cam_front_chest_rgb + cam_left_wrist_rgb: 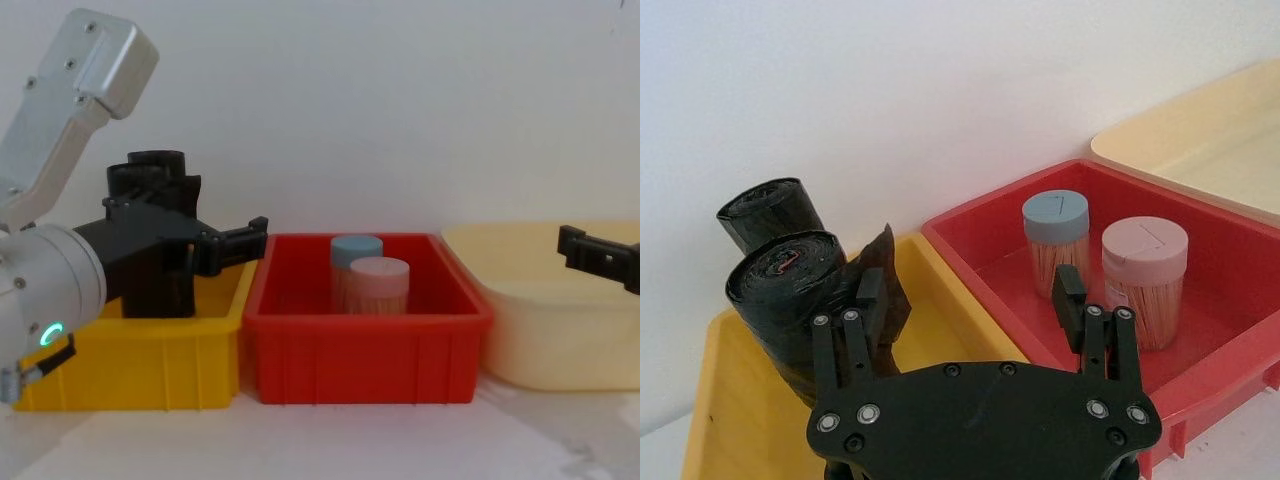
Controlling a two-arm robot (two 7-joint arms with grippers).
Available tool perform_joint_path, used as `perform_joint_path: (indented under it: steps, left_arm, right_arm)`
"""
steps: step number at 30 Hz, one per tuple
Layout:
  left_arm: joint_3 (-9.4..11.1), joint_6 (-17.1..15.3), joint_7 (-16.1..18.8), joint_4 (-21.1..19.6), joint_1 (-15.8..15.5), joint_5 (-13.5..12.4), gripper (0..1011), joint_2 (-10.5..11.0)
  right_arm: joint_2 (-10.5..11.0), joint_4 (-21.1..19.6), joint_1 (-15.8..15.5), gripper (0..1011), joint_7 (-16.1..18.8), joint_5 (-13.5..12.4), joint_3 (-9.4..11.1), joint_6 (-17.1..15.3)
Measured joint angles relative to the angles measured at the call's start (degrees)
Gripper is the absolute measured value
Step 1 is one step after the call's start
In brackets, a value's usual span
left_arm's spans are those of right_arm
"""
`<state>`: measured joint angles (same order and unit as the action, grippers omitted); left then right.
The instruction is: Pick up the garbage bag with the one hand and transfer it to the other hand.
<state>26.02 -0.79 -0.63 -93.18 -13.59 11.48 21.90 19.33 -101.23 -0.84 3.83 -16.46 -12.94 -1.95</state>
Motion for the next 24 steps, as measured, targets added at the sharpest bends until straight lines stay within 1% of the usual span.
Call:
perform_joint_path:
  steps: [24]
  left_arm:
    - [0.00, 0.00, 0.00, 0.00, 0.00, 0.00, 1000, 0.00]
  right_arm:
    - [0.00, 0.00, 0.00, 999, 0.00, 0.00, 0.00, 0.00]
